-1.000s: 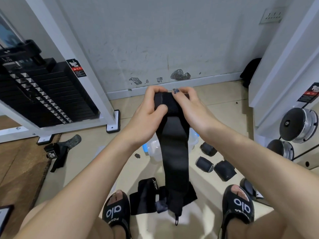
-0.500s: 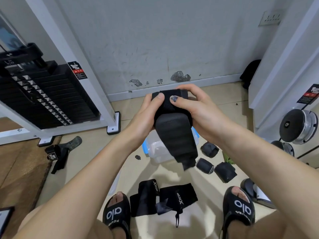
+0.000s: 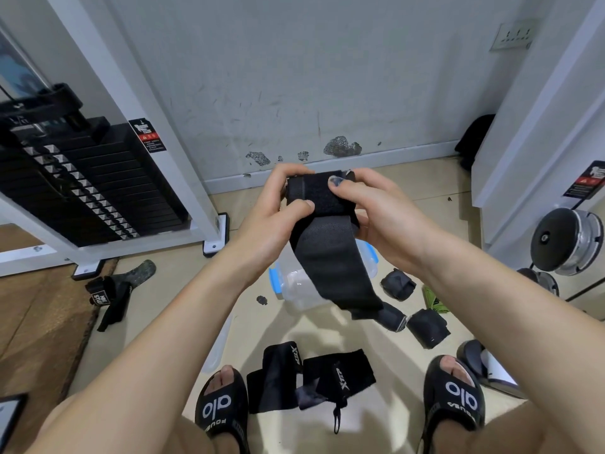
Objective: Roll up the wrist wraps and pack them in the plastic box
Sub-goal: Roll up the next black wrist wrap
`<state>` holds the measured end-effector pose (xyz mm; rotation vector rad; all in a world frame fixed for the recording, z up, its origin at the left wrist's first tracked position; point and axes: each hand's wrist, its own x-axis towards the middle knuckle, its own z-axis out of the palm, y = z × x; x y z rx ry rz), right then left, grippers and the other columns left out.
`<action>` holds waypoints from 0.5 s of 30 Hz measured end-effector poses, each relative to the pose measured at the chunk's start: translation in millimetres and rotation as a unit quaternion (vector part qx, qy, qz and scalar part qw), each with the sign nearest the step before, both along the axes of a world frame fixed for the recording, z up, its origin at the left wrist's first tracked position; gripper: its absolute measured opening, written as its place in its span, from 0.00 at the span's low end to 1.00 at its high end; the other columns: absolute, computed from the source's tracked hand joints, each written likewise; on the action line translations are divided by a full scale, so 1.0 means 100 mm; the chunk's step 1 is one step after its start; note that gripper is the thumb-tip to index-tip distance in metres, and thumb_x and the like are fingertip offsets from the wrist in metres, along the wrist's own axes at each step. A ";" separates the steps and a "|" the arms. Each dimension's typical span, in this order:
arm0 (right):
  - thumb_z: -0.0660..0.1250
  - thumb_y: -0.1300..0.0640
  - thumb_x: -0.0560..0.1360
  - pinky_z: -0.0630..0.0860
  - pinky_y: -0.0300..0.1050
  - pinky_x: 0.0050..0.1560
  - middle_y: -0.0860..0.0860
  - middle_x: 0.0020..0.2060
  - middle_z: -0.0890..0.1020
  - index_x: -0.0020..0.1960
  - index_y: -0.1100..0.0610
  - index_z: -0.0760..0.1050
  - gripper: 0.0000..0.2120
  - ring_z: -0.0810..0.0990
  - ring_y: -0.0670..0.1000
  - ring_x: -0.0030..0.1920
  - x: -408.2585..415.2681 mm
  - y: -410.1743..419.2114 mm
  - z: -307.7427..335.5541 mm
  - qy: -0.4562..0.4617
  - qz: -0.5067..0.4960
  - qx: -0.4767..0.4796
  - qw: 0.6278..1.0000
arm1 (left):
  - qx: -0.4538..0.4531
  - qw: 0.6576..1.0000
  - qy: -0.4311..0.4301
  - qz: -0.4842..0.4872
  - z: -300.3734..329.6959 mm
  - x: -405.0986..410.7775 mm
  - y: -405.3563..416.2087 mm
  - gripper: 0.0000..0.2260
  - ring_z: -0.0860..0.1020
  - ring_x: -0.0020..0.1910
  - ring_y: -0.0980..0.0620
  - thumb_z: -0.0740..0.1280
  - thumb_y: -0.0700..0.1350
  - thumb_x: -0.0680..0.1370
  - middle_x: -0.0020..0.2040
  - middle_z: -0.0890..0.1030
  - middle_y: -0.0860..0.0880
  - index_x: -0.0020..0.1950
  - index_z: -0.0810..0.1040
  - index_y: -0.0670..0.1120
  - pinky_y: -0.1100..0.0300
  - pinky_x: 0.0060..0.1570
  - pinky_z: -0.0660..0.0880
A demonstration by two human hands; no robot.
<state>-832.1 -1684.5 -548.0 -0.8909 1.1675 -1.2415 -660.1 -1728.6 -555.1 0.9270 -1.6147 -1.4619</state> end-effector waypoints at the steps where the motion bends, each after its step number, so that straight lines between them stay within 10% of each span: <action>1: 0.69 0.57 0.81 0.78 0.42 0.39 0.52 0.43 0.83 0.58 0.58 0.77 0.08 0.82 0.51 0.42 0.00 0.00 0.00 -0.009 -0.002 -0.010 1.000 | -0.001 1.000 -0.004 -0.002 0.00 0.00 -0.01 0.16 0.77 0.53 0.48 0.64 0.42 0.74 0.54 0.78 0.47 0.59 0.75 0.57 0.46 0.54 0.75; 7: 0.71 0.63 0.78 0.78 0.48 0.47 0.59 0.48 0.82 0.62 0.56 0.77 0.13 0.82 0.55 0.46 0.03 0.00 -0.04 -0.010 0.000 -0.033 0.999 | 0.104 0.995 0.012 0.001 -0.02 -0.03 -0.03 0.16 0.80 0.52 0.54 0.64 0.58 0.78 0.52 0.80 0.53 0.61 0.72 0.52 0.47 0.62 0.76; 15: 0.74 0.55 0.77 0.83 0.53 0.53 0.58 0.56 0.85 0.65 0.49 0.78 0.17 0.86 0.56 0.55 -0.01 0.00 -0.01 0.049 0.019 -0.019 0.998 | 0.096 0.994 0.048 0.002 -0.01 0.00 -0.06 0.08 0.81 0.49 0.51 0.67 0.42 0.82 0.49 0.82 0.50 0.60 0.73 0.48 0.55 0.51 0.78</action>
